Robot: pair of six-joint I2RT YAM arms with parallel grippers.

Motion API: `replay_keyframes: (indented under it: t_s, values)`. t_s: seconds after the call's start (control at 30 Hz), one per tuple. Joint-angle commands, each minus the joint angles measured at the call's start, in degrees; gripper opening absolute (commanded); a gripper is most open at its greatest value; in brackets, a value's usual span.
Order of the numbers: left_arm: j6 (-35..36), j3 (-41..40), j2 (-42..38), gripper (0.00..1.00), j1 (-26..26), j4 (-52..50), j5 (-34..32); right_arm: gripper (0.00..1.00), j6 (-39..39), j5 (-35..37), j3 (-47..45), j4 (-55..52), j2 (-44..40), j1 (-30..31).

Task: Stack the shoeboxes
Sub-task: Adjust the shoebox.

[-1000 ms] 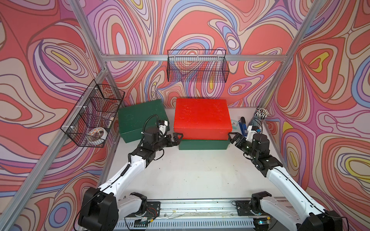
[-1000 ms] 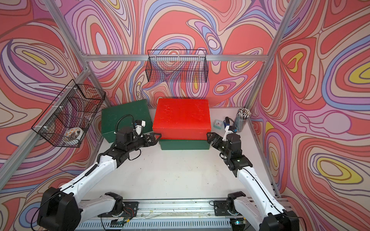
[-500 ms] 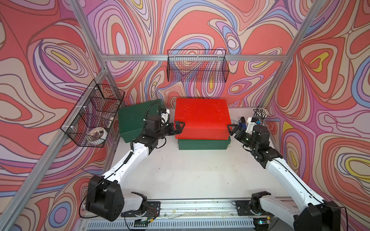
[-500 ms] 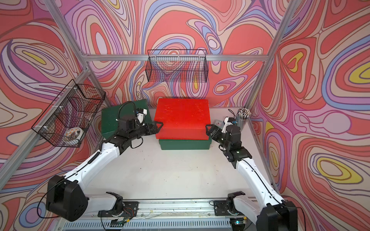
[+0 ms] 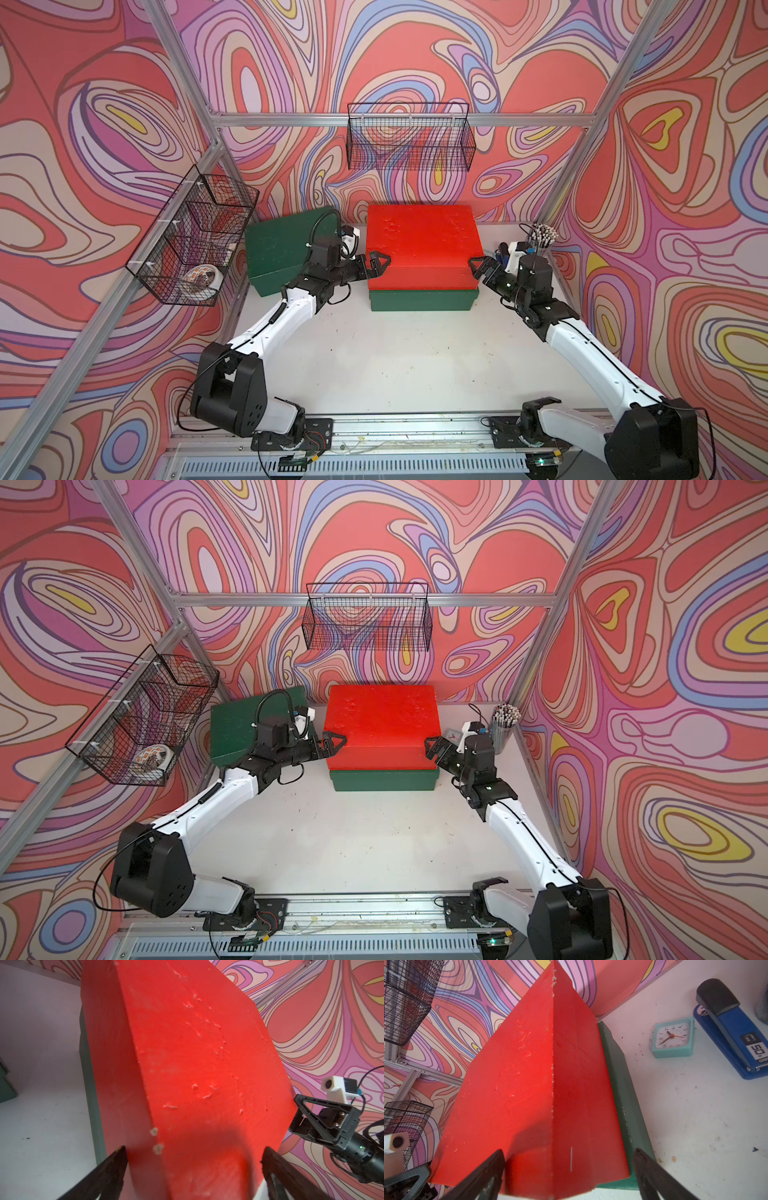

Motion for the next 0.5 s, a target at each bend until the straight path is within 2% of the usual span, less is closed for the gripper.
replay_keyframes:
  t_s: [0.0,0.13,0.23,0.47]
  values:
    - [-0.79,1.01,0.45,1.0,-0.16,2.08,2.04,0.97,-0.58,0.41,1.59,1.02,-0.13,-0.31]
    - [0.02,0.66,-1.3,1.0,-0.15,0.4,0.48,0.97,-1.18,2.11,1.98,-0.44,-1.47,-0.31]
    - [0.93,0.02,-4.79,1.0,-0.11,-2.77,-3.61,0.97,-1.78,3.7,2.63,-2.52,-3.31,-0.29]
    - [0.19,-7.19,-20.7,1.0,0.07,-5.93,-16.78,0.98,-2.52,6.49,2.56,-7.14,-10.94,-0.3]
